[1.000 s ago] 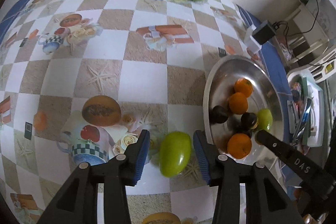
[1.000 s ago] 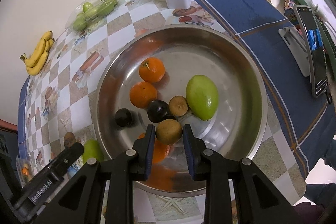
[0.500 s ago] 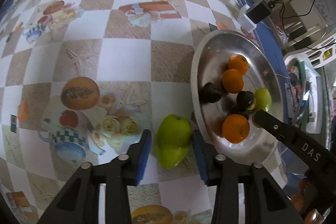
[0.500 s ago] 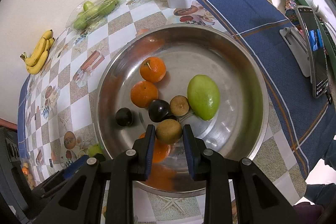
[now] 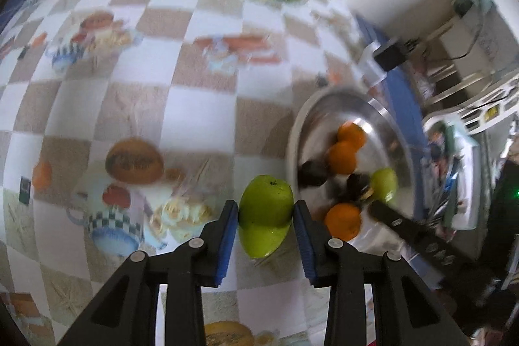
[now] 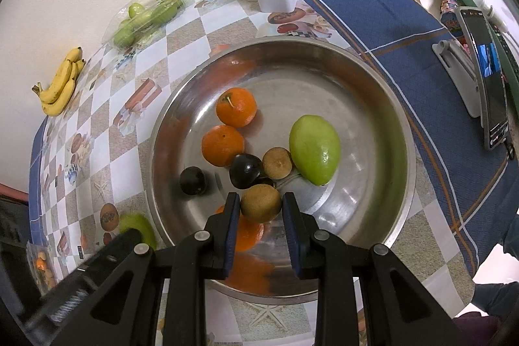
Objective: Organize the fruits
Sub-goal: 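Lower the green fruit into the bowl and open the left tool while the right tool holds the kiwi, then open the right tool to drop the kiwi into the bowl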
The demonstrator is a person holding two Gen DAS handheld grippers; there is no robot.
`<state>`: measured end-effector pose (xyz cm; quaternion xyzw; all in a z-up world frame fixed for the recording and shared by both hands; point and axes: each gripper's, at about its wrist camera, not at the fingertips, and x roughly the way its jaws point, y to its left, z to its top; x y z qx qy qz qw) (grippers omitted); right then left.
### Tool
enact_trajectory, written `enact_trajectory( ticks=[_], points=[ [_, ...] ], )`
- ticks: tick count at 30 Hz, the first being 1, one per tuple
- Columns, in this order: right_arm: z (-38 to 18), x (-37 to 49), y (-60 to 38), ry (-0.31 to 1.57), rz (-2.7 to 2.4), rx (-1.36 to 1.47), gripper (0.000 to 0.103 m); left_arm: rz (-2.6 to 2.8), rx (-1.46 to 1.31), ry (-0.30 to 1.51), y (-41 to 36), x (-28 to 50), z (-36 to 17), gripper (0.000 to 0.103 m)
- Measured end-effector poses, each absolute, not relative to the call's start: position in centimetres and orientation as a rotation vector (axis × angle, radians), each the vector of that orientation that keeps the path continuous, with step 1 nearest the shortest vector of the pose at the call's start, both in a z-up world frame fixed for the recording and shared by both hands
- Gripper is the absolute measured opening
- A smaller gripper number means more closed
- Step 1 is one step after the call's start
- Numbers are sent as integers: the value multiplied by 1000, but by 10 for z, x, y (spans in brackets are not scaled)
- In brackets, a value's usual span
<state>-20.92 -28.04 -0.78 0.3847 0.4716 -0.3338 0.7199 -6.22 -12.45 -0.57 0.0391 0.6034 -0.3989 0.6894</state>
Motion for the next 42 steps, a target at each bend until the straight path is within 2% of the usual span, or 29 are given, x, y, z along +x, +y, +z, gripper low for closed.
enact_trajectory(
  ticks=[12, 31, 35, 37, 39, 42],
  points=[
    [-12, -211, -281, 1059, -747, 854, 28, -1033, 132, 1266, -167, -91, 2, 38],
    [-16, -209, -280, 1079, -748, 852, 30, -1009, 62, 1298, -156, -81, -1, 39],
    [-16, -209, -281, 1070, -743, 858, 49, -917, 88, 1288, -149, -73, -1, 40],
    [-15, -209, -280, 1065, -744, 851, 52, -856, 116, 1276, -145, -68, -3, 43],
    [-14, -207, -280, 1066, -745, 840, 61, -793, 150, 1270, -140, -64, -6, 55],
    [-14, -205, -279, 1066, -739, 830, 66, -717, 187, 1259, -135, -58, -11, 67]
  ],
)
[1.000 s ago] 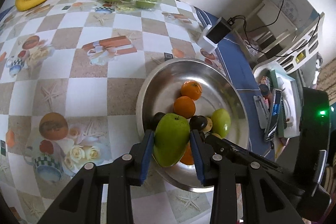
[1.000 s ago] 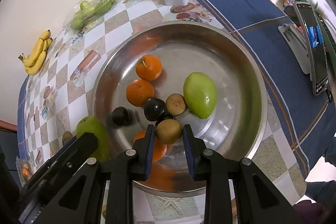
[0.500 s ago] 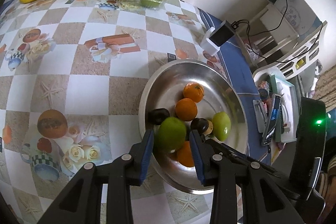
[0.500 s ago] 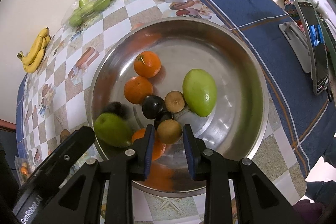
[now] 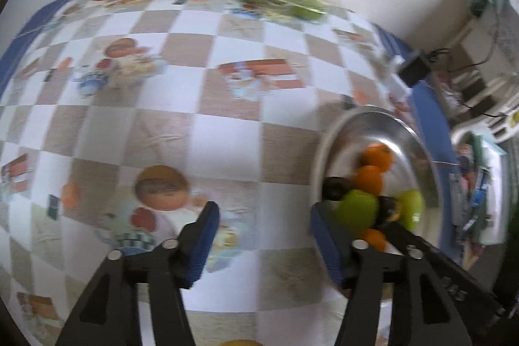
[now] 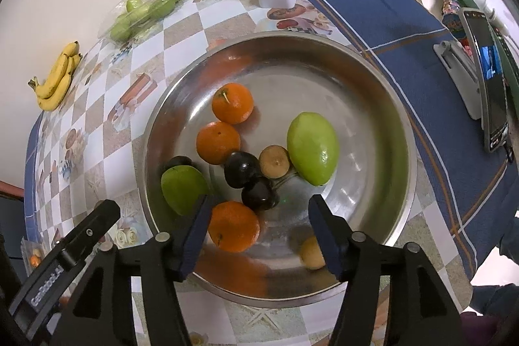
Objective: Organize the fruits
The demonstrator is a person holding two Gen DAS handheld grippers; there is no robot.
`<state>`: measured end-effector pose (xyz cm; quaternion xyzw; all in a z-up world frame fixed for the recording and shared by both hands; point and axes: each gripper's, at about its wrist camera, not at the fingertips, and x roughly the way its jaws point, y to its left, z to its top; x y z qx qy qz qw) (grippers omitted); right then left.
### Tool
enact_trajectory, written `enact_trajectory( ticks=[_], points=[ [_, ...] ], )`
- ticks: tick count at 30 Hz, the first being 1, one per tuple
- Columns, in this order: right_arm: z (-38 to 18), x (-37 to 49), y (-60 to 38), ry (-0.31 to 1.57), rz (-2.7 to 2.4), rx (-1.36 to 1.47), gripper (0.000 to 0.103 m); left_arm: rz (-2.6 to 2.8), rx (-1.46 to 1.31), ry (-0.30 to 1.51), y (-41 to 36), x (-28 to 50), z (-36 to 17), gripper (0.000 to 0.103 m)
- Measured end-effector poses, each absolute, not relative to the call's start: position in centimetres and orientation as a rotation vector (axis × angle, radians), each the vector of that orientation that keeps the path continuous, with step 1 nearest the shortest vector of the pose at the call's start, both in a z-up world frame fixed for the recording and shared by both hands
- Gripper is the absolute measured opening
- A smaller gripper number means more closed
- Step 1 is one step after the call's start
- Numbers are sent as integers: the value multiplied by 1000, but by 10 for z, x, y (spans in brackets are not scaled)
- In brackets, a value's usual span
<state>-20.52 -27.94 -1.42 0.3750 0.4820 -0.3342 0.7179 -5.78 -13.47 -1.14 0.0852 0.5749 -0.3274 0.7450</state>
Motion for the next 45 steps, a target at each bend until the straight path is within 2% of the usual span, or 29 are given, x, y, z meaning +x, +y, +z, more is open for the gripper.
enact_trajectory(
  ticks=[1, 3, 5, 7, 9, 11, 12, 13, 16, 18, 45],
  points=[
    [-14, -204, -279, 1067, -738, 824, 68, -695, 193, 1255, -132, -56, -13, 71],
    [-14, -203, -279, 1067, -737, 815, 75, -655, 208, 1245, -128, -52, -15, 88],
    [-13, -203, -278, 1066, -736, 806, 76, -622, 230, 1234, -126, -49, -17, 95],
    [-13, -203, -279, 1063, -737, 802, 81, -596, 250, 1224, -124, -47, -19, 99],
    [-12, -203, -278, 1058, -735, 799, 82, -573, 264, 1216, -122, -44, -21, 103],
    [-12, -202, -278, 1054, -734, 791, 85, -557, 276, 1207, -120, -41, -22, 103],
    [-12, -201, -278, 1054, -734, 787, 91, -550, 284, 1205, -119, -39, -23, 103],
    [-11, -201, -278, 1053, -733, 781, 93, -546, 289, 1203, -118, -38, -23, 103],
    [-10, -199, -276, 1041, -720, 767, 95, -535, 306, 1193, -116, -35, -24, 103],
    [-8, -197, -274, 1035, -715, 755, 102, -529, 314, 1186, -115, -33, -25, 103],
    [-1, -172, -241, 1011, -635, 610, 103, -290, 483, 1052, -84, -29, -15, 103]
  ],
)
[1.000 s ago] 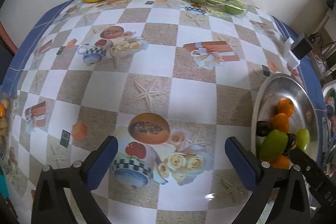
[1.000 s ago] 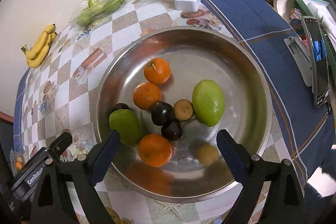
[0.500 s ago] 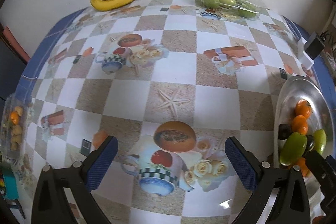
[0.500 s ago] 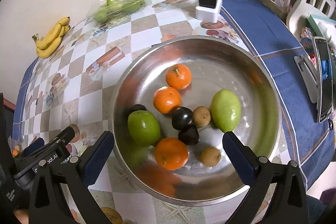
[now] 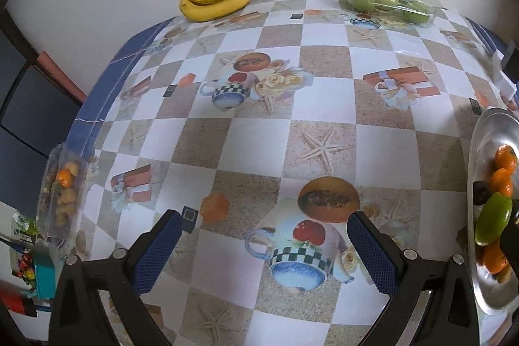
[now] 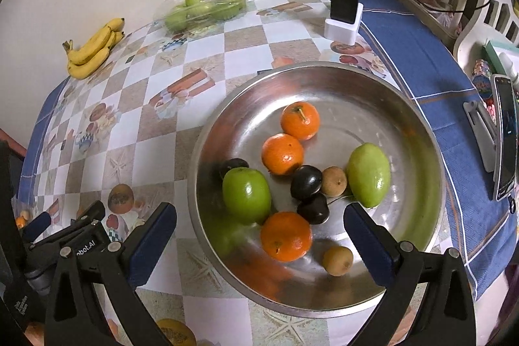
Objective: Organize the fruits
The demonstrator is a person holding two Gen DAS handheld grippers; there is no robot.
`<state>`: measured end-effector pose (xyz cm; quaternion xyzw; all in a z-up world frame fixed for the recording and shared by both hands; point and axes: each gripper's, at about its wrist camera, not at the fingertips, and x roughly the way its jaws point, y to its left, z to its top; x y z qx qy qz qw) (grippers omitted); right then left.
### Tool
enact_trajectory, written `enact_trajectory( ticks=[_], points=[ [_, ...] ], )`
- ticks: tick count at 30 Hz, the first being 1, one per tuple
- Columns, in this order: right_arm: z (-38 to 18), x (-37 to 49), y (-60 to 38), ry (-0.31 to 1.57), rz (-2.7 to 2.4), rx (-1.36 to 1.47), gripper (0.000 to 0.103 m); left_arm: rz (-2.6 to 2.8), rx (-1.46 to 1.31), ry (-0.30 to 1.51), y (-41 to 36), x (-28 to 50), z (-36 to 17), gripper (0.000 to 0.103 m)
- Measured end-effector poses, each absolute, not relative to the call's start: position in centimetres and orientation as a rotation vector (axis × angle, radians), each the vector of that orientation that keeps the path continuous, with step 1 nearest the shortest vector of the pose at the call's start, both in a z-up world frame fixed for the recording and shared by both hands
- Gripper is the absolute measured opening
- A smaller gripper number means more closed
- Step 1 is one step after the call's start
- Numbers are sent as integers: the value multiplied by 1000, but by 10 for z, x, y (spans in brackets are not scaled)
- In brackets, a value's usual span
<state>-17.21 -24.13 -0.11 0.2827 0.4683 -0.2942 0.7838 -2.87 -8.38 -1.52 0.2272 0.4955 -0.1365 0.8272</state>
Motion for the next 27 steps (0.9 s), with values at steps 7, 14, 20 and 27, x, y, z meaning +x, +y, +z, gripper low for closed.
enact_trajectory(
  ticks=[7, 14, 20, 27],
  points=[
    [0, -173, -230, 1008, -626, 586, 103, -272, 492, 1078, -73, -32, -15, 103],
    [2, -178, -220, 1006, -621, 571, 103, -280, 491, 1122, -62, -41, -12, 103],
    [5, -185, -212, 1000, -617, 571, 103, -298, 504, 1113, -55, -53, -4, 103],
    [8, -193, -202, 989, -612, 569, 103, -323, 494, 1112, -46, -64, 1, 103]
  ],
)
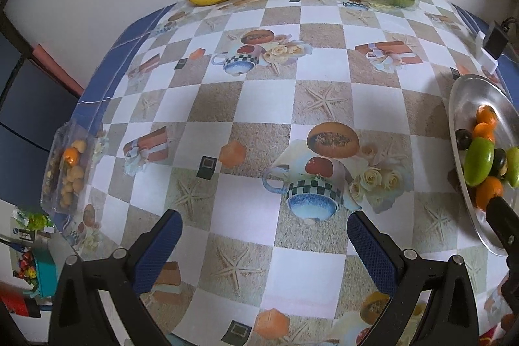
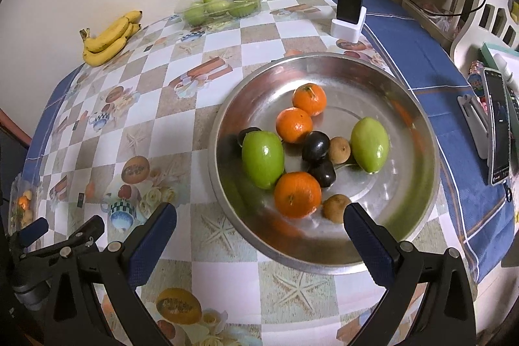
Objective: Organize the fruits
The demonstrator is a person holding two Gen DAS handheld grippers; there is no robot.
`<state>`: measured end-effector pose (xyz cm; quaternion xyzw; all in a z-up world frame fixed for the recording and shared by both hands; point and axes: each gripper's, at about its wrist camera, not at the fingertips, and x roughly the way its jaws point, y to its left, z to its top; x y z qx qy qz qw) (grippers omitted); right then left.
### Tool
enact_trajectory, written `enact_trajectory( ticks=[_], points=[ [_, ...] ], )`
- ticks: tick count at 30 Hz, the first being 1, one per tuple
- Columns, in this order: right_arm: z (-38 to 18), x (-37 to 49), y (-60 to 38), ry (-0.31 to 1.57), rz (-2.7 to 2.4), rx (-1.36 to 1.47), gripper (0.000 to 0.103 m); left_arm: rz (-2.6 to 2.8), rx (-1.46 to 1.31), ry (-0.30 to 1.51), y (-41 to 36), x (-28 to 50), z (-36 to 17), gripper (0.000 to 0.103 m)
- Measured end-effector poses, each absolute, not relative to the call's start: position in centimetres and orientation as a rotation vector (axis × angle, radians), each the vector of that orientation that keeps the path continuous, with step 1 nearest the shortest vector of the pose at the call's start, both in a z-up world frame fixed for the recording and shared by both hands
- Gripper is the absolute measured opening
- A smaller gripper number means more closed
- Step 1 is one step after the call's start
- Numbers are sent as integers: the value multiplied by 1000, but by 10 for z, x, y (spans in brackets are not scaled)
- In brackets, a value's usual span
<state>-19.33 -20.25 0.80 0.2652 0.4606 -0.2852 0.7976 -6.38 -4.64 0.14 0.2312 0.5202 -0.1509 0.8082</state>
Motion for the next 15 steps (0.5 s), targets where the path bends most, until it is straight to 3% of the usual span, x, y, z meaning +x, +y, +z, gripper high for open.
enact_trajectory(
  ticks=[15],
  points=[
    [24, -210, -194, 923, -629, 559, 103, -343, 444, 1060, -36, -72, 21, 103]
  ],
)
